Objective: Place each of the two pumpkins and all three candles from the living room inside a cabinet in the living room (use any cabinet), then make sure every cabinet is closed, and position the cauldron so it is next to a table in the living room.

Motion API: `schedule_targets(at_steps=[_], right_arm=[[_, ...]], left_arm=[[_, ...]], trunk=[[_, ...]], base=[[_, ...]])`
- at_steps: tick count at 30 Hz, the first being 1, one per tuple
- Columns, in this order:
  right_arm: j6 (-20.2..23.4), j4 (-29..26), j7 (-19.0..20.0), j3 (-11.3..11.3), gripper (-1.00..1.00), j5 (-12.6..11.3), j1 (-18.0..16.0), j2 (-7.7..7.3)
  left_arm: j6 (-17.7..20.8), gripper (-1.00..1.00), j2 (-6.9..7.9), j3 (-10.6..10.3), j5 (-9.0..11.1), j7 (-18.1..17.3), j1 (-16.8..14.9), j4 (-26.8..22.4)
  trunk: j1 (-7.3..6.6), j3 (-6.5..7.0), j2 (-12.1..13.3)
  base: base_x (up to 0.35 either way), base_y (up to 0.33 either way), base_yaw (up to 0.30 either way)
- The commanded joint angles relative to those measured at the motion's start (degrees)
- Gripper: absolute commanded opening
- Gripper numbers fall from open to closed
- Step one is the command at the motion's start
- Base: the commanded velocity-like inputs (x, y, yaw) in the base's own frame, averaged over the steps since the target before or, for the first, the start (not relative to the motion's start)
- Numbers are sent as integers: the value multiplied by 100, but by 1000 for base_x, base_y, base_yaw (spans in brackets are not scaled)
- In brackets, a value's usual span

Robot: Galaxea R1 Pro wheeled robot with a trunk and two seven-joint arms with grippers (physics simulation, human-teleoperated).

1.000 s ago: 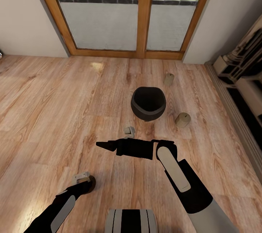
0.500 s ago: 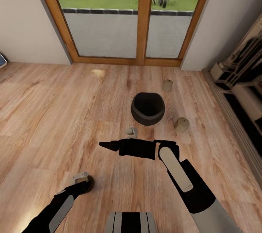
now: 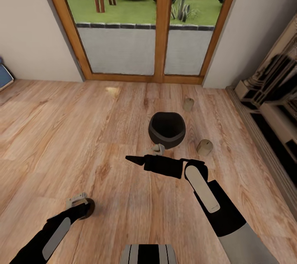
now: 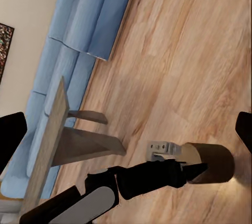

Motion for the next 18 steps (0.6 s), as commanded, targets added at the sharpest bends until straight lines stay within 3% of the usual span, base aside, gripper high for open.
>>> schedule_targets(at_steps=[1,2,3,10,18], right_arm=[[17,6,-35,-27,100,23,-3,4],[13,11,-162,-49,100,29,-3,5],[10,15,-421,-71,100,42,-3,6],[8,81,-751,-76,100,163,-3,7],[1,112,-2387,-71,100,216,-3,40]], left_arm=[[73,-100,21,-20,98,58,-2,-22],[164,-100,34,29,134,58,-2,-37],[338,-100,48,243,171,58,-2,-62],[1227,-100,55,693,178,58,-2,-535],[1932,-100,61,1152,175,55,2,-819]], trunk=[[-3,19,0],[-6,41,1],[-8,63,3],[-26,218,12],[-47,395,23]], base=[[0,0,0],[0,0,0],[0,0,0],[0,0,0],[0,0,0]])
